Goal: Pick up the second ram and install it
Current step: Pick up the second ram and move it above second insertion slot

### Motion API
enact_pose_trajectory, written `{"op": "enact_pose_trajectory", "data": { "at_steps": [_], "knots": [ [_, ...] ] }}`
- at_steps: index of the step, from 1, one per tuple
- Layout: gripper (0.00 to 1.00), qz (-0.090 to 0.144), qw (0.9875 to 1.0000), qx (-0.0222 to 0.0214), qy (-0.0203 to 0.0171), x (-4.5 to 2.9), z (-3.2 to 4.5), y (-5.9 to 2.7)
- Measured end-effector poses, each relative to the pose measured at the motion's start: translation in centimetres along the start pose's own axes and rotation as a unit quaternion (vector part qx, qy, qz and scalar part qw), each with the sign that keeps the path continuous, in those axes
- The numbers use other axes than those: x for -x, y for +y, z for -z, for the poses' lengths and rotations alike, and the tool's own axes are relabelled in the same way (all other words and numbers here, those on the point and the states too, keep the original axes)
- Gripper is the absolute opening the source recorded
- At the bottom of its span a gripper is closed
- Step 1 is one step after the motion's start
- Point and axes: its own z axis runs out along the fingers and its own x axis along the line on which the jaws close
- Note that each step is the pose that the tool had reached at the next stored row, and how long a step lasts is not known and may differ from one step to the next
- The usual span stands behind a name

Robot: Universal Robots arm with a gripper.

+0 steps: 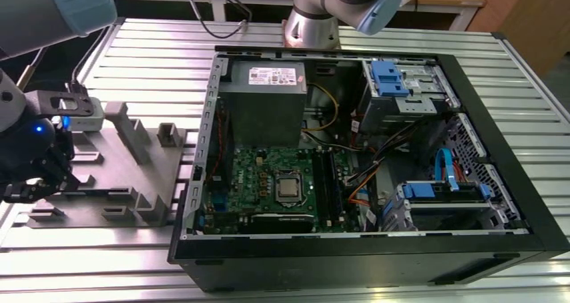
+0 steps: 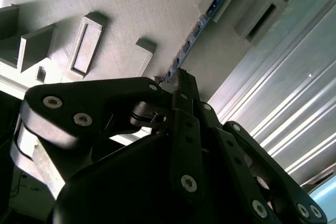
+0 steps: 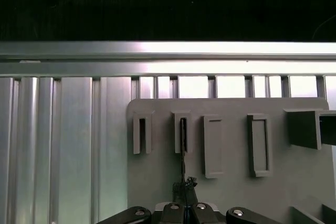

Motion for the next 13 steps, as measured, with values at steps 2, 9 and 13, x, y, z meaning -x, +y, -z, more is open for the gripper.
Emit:
{"op": "enact_pose_trajectory", "data": {
  "at_steps": [2, 9, 13],
  "knots": [
    [0.07, 0.0, 1.0, 0.0001, 0.0001, 0.02, -0.07, -0.02],
    [0.07, 0.004, 1.0, 0.0001, 0.0002, 0.16, -0.47, -0.02],
    [0.07, 0.008, 1.0, 0.0004, 0.0006, 0.14, -0.75, -0.04]
  ]
}}
